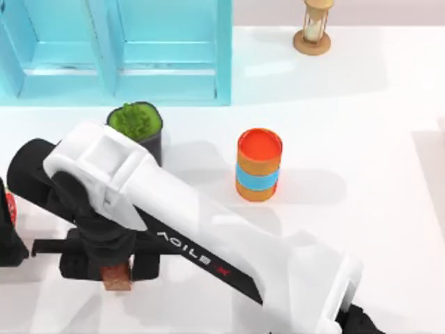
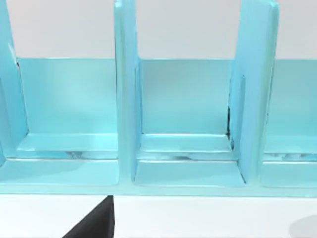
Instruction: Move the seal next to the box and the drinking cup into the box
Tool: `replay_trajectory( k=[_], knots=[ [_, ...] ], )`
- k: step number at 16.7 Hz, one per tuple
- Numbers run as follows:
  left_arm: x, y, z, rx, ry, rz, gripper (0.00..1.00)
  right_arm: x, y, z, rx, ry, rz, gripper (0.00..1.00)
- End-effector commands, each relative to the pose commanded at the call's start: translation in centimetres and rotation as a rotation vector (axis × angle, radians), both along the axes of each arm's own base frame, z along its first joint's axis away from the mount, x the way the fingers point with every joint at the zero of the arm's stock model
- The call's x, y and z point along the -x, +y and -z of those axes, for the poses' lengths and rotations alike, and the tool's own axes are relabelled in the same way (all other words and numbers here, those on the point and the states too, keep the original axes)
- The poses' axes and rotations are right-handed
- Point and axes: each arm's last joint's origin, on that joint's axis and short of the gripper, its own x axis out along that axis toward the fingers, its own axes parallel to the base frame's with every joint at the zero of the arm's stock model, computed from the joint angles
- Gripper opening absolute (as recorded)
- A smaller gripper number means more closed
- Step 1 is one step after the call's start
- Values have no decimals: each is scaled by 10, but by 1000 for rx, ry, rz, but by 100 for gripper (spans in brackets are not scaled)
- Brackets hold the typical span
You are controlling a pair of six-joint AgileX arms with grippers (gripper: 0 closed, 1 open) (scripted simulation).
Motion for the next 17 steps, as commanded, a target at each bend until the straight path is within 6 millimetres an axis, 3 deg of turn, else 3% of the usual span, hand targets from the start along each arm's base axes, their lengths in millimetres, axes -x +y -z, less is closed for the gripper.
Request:
replay_trajectory(
  k=[6, 9, 17],
  knots=[
    [0, 0, 0, 0, 0, 0, 100, -15, 0, -52, -75, -42, 3, 0],
    [0, 0, 0, 0, 0, 0, 100, -23, -7, -68, -78, -43, 15, 0],
    [0, 0, 0, 0, 0, 0, 100, -23, -30, -54, 68, 38, 11, 0]
  ],
)
